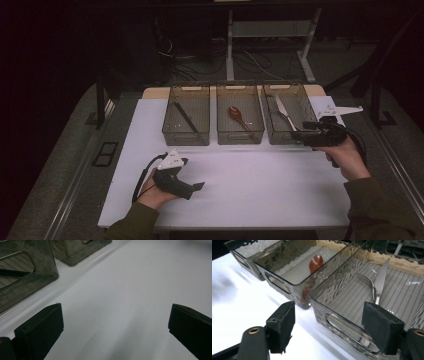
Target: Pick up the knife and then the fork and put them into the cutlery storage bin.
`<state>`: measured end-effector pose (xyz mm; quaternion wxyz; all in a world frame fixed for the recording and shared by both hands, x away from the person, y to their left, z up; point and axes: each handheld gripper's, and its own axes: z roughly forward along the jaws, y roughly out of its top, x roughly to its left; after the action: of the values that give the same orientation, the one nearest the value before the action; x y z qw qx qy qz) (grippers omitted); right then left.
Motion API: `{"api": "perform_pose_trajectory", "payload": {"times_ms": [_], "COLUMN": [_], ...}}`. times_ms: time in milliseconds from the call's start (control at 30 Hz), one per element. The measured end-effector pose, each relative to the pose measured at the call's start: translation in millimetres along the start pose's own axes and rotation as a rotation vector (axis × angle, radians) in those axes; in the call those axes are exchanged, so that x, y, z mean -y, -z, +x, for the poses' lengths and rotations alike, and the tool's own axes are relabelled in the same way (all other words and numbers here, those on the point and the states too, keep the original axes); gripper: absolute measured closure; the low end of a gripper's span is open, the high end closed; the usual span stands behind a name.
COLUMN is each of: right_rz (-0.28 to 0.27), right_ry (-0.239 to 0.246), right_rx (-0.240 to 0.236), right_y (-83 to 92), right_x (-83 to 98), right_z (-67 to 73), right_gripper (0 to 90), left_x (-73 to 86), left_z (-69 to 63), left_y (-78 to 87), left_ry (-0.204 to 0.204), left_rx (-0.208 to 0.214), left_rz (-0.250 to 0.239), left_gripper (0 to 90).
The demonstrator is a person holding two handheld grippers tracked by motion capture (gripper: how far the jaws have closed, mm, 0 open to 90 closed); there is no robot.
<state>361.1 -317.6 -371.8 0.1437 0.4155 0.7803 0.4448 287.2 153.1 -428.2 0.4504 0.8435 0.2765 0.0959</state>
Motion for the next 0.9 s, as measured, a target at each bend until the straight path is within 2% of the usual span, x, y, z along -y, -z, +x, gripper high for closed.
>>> {"api": "perform_pose_trajectory", "payload": {"times_ms": [300,467,900], "right_rz": [-0.044,-0.035,-0.051], "right_ry": [0.016,0.024,0.026], "right_rx": [-0.029,-0.044,-0.024], "right_y": [11.2,11.3,12.3], "right_x": [23.6,38.2,72.3], "right_z": [19.3,27.2,42.1], "right_gripper": [21.5,20.0,19.2], "left_x": [0.0,-0.2,-0.4], "left_z": [-1.2,-1.1,-1.5], "left_y": [-0.7,-0.7,-0.5], "left_ry": [-0.001,0.000,-0.007], "left_rx": [0.002,0.002,0.003], "left_rz": [0.000,0.000,0.003], "left_gripper": [0.0,0.0,0.0]}}
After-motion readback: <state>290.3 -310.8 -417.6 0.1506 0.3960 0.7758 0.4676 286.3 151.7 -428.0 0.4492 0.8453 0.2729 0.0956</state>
